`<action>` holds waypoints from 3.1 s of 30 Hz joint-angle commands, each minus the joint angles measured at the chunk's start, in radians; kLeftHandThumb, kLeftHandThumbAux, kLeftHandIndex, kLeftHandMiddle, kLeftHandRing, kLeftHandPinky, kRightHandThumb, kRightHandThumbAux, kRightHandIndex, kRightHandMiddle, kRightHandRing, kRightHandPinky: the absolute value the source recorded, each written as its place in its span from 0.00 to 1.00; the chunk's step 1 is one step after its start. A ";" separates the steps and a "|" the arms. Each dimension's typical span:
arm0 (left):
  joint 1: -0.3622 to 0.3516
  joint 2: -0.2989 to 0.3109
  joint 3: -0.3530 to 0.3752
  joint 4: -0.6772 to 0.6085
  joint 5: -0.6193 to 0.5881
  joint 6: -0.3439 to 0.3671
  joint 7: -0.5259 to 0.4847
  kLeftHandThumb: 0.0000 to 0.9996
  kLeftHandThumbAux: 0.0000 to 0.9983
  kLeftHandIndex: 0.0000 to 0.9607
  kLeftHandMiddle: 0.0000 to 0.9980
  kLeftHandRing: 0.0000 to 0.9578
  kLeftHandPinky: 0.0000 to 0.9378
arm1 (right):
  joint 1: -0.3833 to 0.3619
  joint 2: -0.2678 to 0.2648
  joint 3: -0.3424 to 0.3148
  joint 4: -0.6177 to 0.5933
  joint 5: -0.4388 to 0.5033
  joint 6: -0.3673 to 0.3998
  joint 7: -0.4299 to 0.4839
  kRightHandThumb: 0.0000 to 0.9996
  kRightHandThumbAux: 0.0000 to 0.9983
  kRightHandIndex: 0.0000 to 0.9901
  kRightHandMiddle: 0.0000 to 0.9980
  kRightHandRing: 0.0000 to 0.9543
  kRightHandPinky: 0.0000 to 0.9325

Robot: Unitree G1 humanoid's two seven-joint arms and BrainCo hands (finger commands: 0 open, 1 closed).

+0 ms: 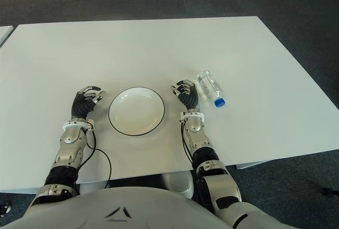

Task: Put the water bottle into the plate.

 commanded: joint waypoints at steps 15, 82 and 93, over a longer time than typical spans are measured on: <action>0.050 -0.024 -0.013 -0.012 0.015 0.046 0.018 0.71 0.72 0.46 0.89 0.92 0.93 | 0.171 -0.015 0.026 -0.407 -0.127 -0.020 -0.068 0.71 0.73 0.44 0.64 0.67 0.69; 0.033 -0.037 0.004 0.012 0.007 0.028 0.019 0.70 0.72 0.46 0.88 0.90 0.90 | -0.294 -0.150 0.124 0.145 -0.453 0.716 -0.238 0.50 0.18 0.00 0.00 0.00 0.00; 0.025 -0.040 0.016 0.039 -0.007 0.024 0.020 0.70 0.72 0.46 0.87 0.90 0.90 | -0.418 -0.149 0.207 0.321 -0.442 0.870 -0.031 0.44 0.22 0.00 0.00 0.00 0.00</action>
